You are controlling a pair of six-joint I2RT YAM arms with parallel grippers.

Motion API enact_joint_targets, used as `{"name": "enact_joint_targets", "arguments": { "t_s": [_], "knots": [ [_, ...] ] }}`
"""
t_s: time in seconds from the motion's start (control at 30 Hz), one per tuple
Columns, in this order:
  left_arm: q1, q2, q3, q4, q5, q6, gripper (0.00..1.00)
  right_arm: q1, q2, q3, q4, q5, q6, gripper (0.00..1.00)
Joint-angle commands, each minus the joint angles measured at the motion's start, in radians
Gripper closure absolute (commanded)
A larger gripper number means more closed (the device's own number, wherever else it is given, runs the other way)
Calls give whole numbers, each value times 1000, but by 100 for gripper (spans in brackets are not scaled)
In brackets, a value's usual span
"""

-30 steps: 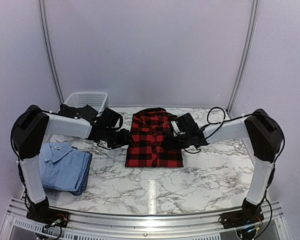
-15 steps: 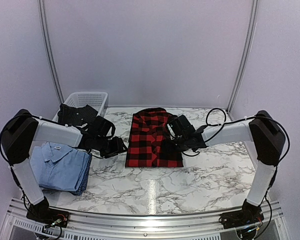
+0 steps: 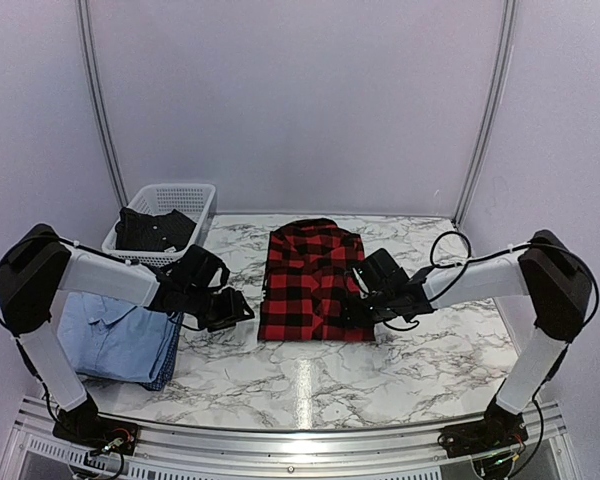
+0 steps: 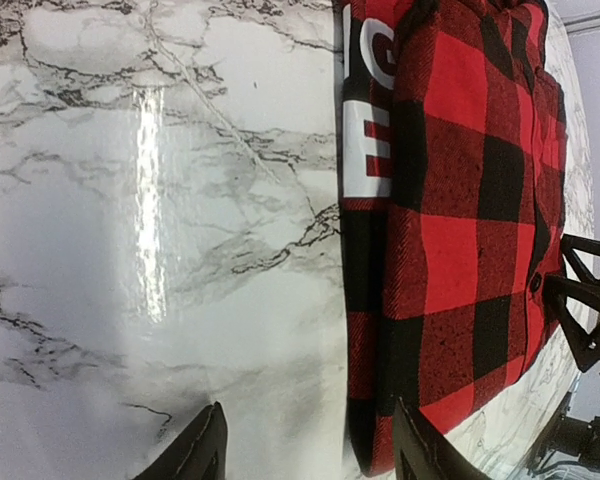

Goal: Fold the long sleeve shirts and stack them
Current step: Adjust the 2/3-rectangle-folded shirt at the center of the board, then pick up the 2/3-rectangle-folded shirt from the center of the board.

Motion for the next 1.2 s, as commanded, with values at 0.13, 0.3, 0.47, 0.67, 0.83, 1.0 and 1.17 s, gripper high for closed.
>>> {"name": "enact_joint_targets", "arguments": {
  "t_s": [0.13,0.3,0.47,0.67,0.83,1.0,1.17],
  "knots": [
    [-57,-24,-16,64,33,-48,47,-22,-192,-105,2,-135,75,22],
    [-77,5,-18,77,26,-68,53,-64,-260,-215,55,-254,123,39],
    [-87,28,-18,76,27,-71,58,-97,-303,-293,90,-306,154,50],
    [-99,40,-13,67,26,-73,61,-106,-291,-328,112,-323,160,53],
    [-112,51,-1,53,18,-78,61,-106,-284,-342,114,-310,158,57],
    [-124,64,8,31,7,-85,62,-98,-290,-351,110,-313,159,62],
    [-132,65,7,21,1,-97,66,-94,-313,-364,123,-322,168,63]
  ]
}}
